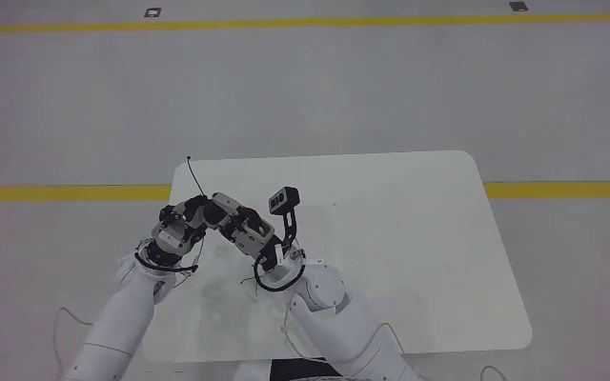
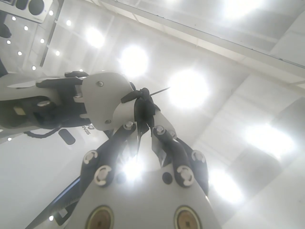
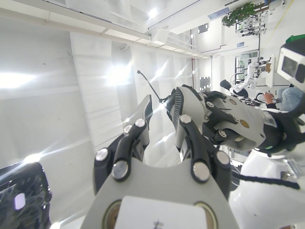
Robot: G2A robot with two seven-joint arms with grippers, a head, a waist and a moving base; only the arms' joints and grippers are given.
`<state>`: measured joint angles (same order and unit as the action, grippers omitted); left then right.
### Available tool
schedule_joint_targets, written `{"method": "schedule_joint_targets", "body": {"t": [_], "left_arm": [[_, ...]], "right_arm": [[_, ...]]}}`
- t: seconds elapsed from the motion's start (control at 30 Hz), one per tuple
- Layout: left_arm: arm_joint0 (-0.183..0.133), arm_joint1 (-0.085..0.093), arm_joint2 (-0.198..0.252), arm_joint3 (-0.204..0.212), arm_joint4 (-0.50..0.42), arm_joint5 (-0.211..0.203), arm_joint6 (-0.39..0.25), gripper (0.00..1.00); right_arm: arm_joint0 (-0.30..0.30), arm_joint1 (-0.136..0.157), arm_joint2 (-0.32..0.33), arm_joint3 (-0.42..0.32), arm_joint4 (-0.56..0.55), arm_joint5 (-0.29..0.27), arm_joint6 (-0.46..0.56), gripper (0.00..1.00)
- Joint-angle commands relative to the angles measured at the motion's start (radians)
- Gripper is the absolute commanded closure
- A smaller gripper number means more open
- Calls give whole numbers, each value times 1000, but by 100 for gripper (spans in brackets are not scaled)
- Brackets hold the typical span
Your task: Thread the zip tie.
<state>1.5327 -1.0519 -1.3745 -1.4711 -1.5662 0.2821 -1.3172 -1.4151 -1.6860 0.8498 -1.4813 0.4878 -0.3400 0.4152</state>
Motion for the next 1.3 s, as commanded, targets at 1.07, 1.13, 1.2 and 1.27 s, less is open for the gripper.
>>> {"method": "schedule_joint_targets", "body": {"t": [1.07,1.13,1.2,1.27], "left_arm": [[0,0,0,0,0,0,0,100],[0,0,0,0,0,0,0,100],[0,0,0,0,0,0,0,100],[0,0,0,0,0,0,0,100]], "right_arm": [[-27,7,26,-14,-50,0,17,83],[-24,6,21,-13,-53,0,13,83],[-23,6,19,-12,-54,0,11,82],[-22,6,19,-13,-54,0,11,82]]}}
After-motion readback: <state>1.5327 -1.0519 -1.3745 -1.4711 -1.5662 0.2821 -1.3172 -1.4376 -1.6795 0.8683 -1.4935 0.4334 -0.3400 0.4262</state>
